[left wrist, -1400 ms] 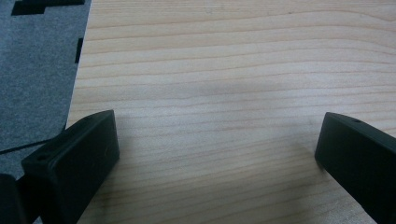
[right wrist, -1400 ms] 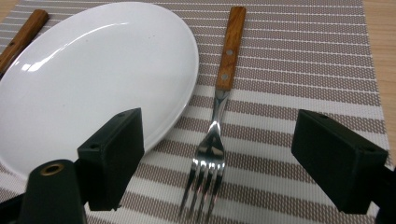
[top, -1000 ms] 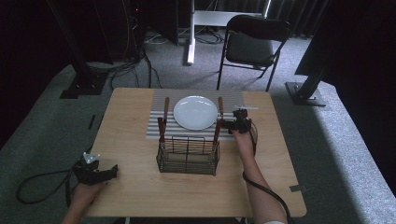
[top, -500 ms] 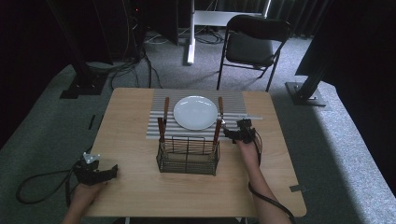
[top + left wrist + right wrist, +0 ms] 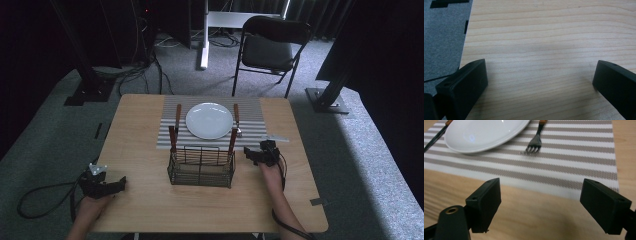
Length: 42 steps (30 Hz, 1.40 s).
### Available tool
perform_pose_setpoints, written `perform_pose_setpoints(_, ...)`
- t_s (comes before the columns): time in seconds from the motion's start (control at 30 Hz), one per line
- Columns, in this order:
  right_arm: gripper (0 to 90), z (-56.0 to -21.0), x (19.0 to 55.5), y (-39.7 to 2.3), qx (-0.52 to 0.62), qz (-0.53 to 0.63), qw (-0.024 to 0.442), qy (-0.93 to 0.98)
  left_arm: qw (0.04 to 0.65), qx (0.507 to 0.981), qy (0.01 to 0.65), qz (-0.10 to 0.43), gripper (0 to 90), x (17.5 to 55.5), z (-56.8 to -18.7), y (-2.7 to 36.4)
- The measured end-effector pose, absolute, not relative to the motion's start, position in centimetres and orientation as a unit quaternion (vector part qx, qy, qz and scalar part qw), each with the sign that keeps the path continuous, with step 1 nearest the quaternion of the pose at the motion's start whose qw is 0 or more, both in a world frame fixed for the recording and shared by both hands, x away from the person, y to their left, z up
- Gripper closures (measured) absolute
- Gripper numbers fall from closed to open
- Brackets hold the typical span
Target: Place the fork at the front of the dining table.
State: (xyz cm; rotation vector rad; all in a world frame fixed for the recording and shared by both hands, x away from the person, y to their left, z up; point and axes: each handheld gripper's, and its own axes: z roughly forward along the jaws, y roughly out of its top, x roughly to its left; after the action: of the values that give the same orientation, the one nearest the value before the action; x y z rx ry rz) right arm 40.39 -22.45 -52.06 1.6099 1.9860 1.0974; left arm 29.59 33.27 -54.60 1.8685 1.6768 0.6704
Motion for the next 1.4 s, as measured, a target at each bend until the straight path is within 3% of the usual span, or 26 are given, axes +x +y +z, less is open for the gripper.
perform_pose_setpoints(1.4, 16.4, -54.2, 30.7, -29.3, 0.595, 0.361, 0.240, 0.676, 0.269, 0.692, 0.622, 0.248, 0.0, 29.6, -54.6, 33.3)
